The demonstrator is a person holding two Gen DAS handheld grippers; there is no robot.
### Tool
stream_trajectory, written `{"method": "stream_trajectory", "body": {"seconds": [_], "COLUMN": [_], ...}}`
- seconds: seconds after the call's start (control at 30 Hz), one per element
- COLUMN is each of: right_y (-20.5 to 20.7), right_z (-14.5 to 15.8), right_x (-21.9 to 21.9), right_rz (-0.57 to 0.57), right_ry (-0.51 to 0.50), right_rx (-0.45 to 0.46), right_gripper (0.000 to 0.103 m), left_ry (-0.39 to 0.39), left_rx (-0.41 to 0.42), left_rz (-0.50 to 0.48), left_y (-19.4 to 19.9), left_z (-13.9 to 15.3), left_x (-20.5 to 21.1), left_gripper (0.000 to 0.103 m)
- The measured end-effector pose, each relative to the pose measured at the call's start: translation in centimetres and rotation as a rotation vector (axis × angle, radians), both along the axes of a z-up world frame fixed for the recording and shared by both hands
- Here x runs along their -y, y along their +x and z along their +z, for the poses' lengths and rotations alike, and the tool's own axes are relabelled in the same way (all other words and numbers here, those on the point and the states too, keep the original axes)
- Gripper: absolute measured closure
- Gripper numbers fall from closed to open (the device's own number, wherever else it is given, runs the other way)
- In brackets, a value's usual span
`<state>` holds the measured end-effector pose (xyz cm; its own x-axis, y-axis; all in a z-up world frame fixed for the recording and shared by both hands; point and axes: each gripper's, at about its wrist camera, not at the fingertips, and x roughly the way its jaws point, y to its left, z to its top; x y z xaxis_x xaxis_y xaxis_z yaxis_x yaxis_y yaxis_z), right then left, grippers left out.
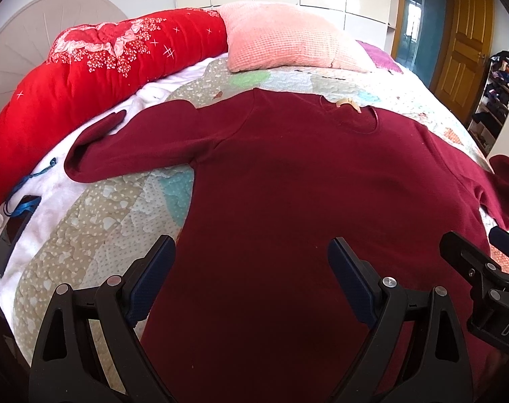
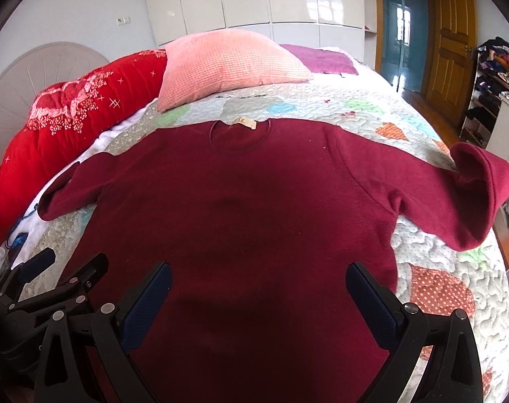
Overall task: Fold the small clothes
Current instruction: 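Move both grippers toward the dark red sweater's sleeve cuffs, then grasp the sleeve cuff with the left gripper and lift it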
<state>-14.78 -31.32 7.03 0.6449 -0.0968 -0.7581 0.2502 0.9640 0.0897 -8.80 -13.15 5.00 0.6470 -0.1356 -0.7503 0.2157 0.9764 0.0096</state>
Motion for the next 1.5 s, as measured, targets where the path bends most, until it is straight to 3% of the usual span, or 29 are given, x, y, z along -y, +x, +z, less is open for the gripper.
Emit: {"method": "stream_trajectory", "body": {"seconds": [0.73, 0.93, 1.17, 1.37, 1.4, 1.5], "right_y": [4.5, 5.6, 6.6, 7.0, 7.0, 7.1], "right_z": [-2.4, -2.6, -2.8, -3.3, -3.2, -3.2], "right_x": [-1.1, -1.6, -2.4, -2.3, -2.4, -2.5], "right_rz": [0.036, 0.052, 0.088, 0.098, 0.097, 0.103], "right_ry": [0.016, 0.039, 0.035, 0.087, 0.097, 0.101], "right_rx": [-0.036, -0.039, -0.043, -0.07, -0.07, -0.077], "right_gripper": [0.001, 0.001, 0.001, 0.001, 0.001, 0.001], "left_ry": [-0.009, 0.033, 0.138, 0.276, 0.272, 0.201], "left_rx": [-0.039, -0.003, 0.048, -0.019, -0.042, -0.071], "left_rz": [0.03, 0.115, 0.298, 0.362, 0.368, 0.375], "left_y": [3.7, 6.2, 12.5, 19.9, 20.8, 22.2], "left_z": [-1.1, 0.0, 1.0, -1.8, -2.5, -3.6], "left_x": [-1.8, -5.9, -13.7, -18.5, -19.0, -20.7], "left_gripper": [0.011, 0.011, 0.011, 0.011, 0.012, 0.027]}}
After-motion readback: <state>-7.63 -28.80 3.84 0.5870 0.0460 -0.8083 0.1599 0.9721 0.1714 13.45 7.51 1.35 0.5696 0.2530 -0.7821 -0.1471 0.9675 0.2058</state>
